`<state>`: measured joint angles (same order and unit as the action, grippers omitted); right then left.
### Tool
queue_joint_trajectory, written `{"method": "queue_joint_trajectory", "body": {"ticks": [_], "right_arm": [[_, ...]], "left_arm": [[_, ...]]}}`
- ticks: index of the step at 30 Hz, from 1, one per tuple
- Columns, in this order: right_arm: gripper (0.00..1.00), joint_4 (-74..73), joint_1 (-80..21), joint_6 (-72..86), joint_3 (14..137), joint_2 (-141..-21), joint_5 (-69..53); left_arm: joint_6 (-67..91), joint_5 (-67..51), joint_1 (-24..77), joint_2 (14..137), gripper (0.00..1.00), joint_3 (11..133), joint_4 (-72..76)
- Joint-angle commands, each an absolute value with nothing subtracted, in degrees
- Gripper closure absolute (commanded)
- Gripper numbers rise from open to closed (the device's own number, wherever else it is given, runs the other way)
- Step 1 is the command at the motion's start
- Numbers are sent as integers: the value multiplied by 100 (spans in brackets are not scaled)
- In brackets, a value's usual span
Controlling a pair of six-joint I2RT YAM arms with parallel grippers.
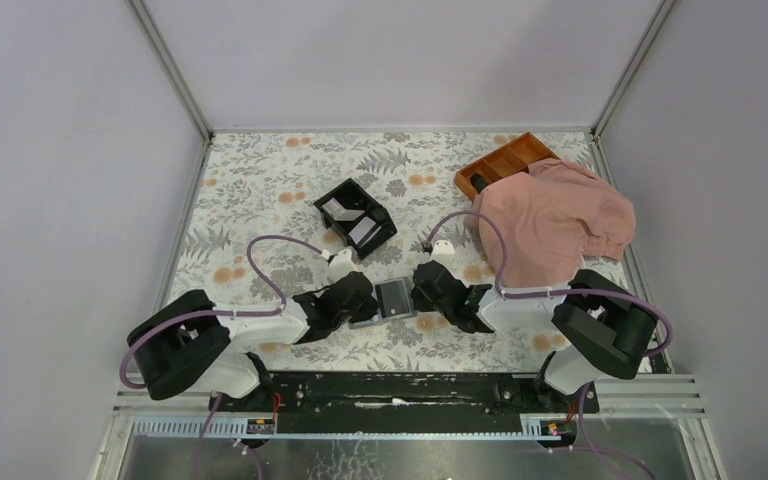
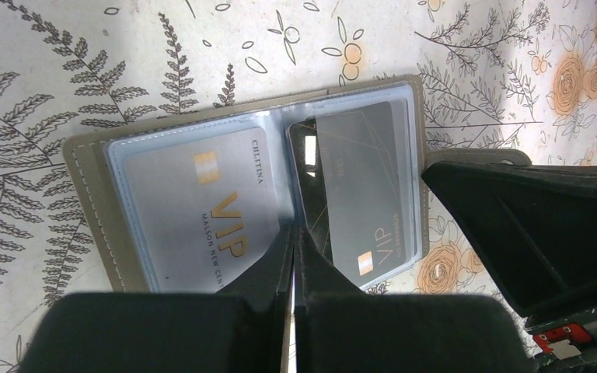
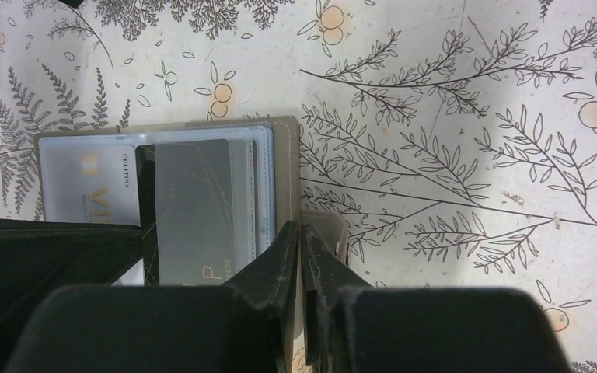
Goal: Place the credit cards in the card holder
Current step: Insert the credit card into the card holder.
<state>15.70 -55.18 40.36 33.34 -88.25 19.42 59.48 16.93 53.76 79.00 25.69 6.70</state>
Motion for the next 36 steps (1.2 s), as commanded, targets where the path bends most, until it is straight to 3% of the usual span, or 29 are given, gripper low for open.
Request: {"method": "queue_joint_trajectory", "body": {"ticks": [1, 32, 36], "right_arm": [[90, 908, -5533, 3912, 3199, -8851, 2123], [93, 1047, -5540, 3893, 3427, -9261, 1853], [90, 844, -5542, 3855, 3473, -9096, 2001]], "left_arm": [[5897, 1811, 5423, 7989, 100, 2698, 664], [5848, 1717, 5484, 8379, 100, 3119, 699], [5957, 2053, 5486, 8120, 95, 3179, 198]]}}
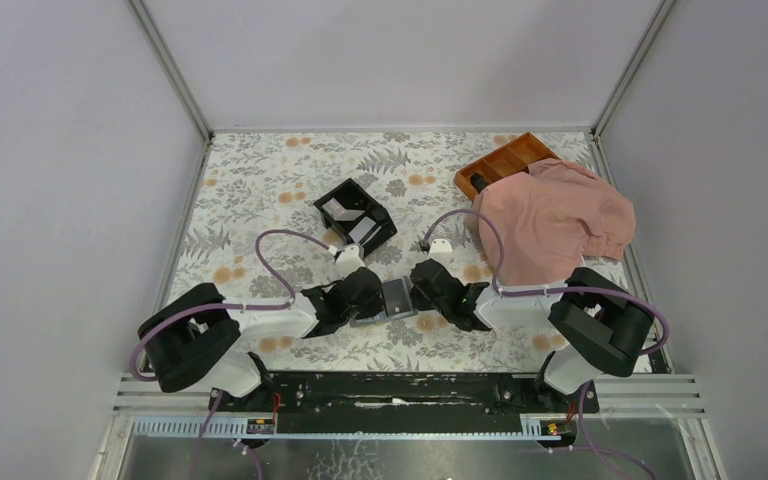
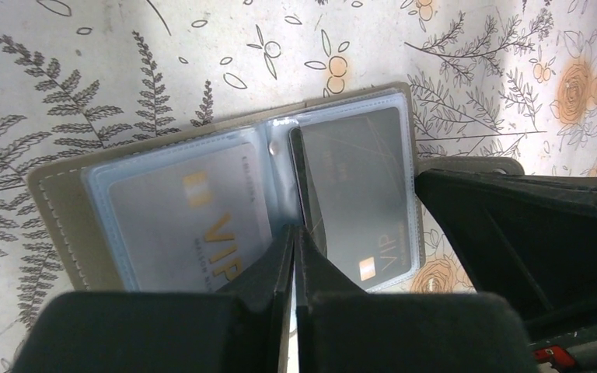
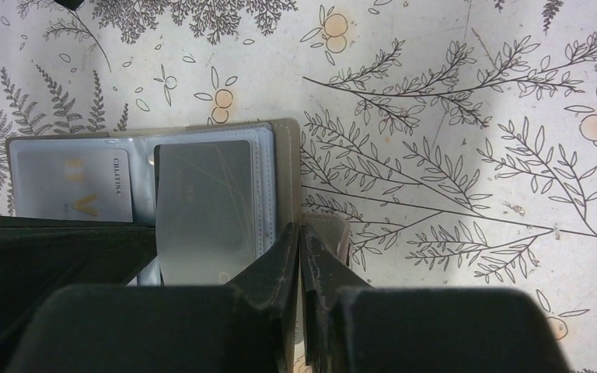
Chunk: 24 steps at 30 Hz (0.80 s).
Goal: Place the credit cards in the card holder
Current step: Insert the credit card into the card holder, then pick up the credit card from the storage box.
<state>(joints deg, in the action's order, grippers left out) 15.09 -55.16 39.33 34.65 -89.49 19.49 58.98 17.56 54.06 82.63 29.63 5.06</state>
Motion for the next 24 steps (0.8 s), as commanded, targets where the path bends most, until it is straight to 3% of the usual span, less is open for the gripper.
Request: {"method": "queue_joint_trajectory", "body": {"ticks": [1, 8, 14, 16, 18, 24], "right_arm": [[88, 785, -5541, 3827, 3505, -9056, 2051], [69, 286, -5537, 3491, 3990, -8819, 2320], [47, -173, -5537, 2955, 4630, -8608, 2551], [32, -217, -5538, 2729, 4783, -8426, 2613], [24, -124, -5539, 2427, 4893, -8228, 2672], [23, 748, -5534, 1576, 5098, -7899, 2776]], "left_arm": [[5981, 2143, 5486, 8016, 93, 3192, 59], [5847, 2640, 5486, 7449, 79, 3645, -786], [5695, 3164, 5485, 6906, 51, 4011, -1397], [5649, 3379, 5471, 6668, 39, 4066, -1504], [5582, 3542, 5437, 6455, 27, 4102, -1552], [5350, 3743, 4995, 6035, 1, 4248, -1688]]}}
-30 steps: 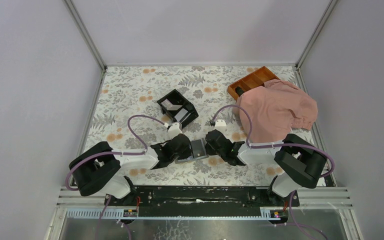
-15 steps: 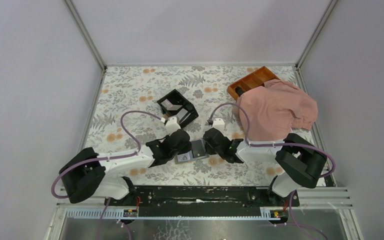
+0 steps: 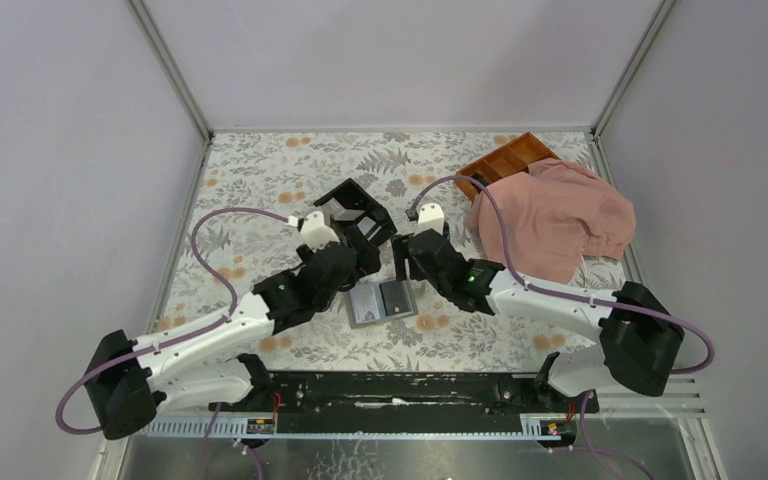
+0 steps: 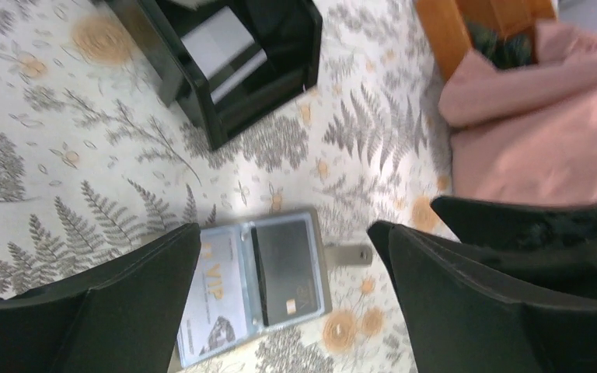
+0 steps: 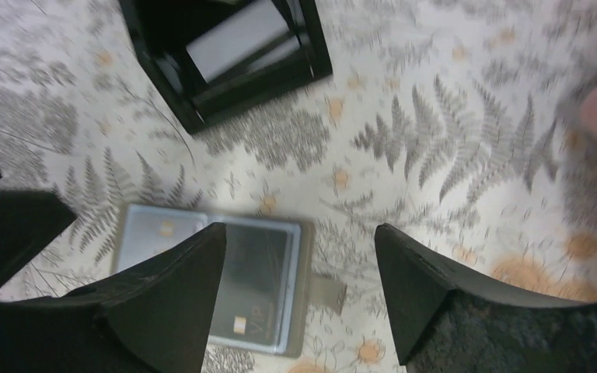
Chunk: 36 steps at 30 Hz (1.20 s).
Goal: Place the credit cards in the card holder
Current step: Pick up the credit card from the storage box.
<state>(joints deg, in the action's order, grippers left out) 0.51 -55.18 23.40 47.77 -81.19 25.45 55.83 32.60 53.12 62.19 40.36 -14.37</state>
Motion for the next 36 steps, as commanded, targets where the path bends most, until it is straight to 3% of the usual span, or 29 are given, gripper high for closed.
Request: {"method": "queue_joint_trajectory", "body": {"ticks": [1, 6, 12, 16, 21, 26, 36], "right_arm": [[24, 930, -5531, 1430, 5146, -7932, 2754], [30, 1478, -5426, 987, 5659, -8447, 2665], [30, 718, -4958, 901, 7097, -9585, 1491], [36, 85, -4795, 614, 8358, -10496, 786], [40, -534, -4685, 335, 9601, -11553, 467], [45, -949, -4488, 395, 10563, -12309, -121], [46, -1256, -4181, 627, 11595, -13198, -870]], "left_arm": [[5337, 3711, 4849, 6009, 0, 4261, -1709], [5402, 3020, 3801, 5935, 0, 4185, -1581], [5766, 1666, 2428, 6082, 0, 3692, -814], [6096, 1239, 1903, 6438, 0, 3377, -214], [6328, 1005, 1620, 7074, 0, 3213, 403], [6396, 942, 1468, 7468, 7, 3175, 787], [6504, 795, 1380, 8071, 11, 3090, 1442]]}}
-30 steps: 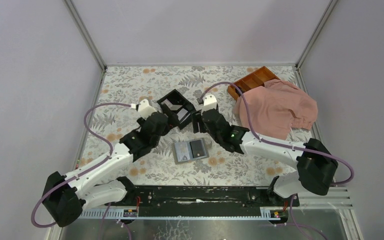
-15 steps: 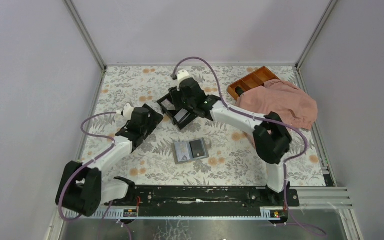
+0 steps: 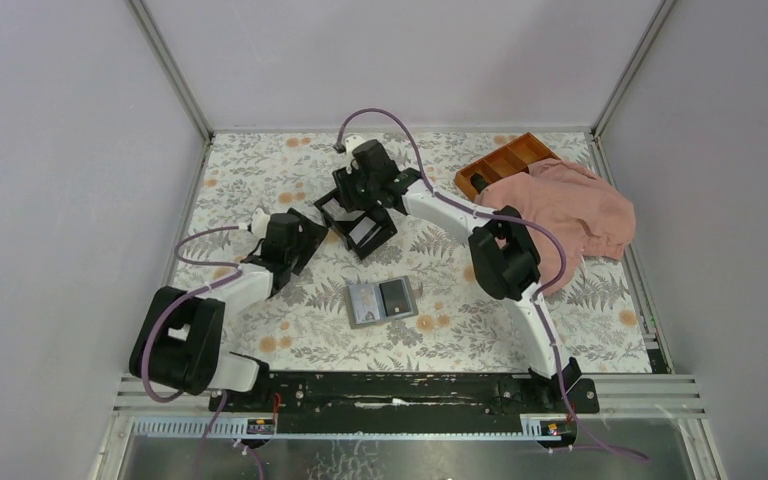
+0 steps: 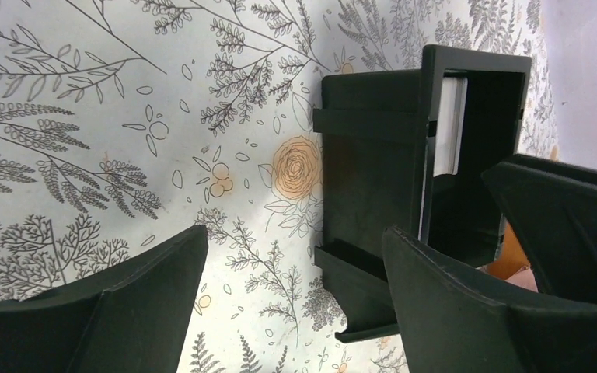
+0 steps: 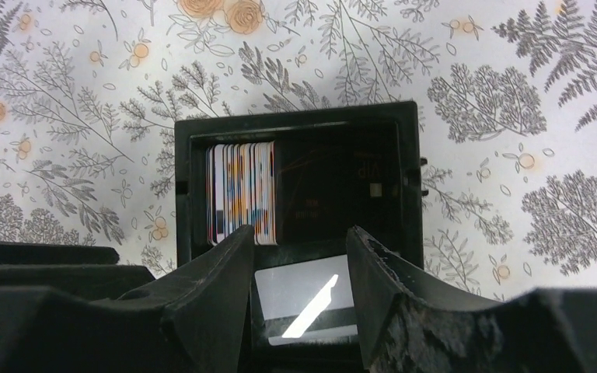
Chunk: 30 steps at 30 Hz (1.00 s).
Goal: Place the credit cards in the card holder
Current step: Pick up the credit card from the storage box.
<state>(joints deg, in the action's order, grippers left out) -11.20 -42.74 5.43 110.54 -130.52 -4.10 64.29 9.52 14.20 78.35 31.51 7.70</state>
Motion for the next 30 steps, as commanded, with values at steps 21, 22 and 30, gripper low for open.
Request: {"method": "queue_joint_trajectory", "body": {"ticks": [21, 22, 30], "right_arm": [[47, -1530, -3879, 986, 12459, -14200, -1787], [48, -1532, -3876, 1014, 12453, -14210, -1863], [61, -1356, -3874, 1329, 12085, -14052, -2281]], "left_arm": [[6660, 550, 1375, 9115, 12, 3229, 2130], [6662, 558, 1379, 9117, 12, 3226, 2134], [6636, 496, 1379, 9258, 12, 3337, 2126]]}}
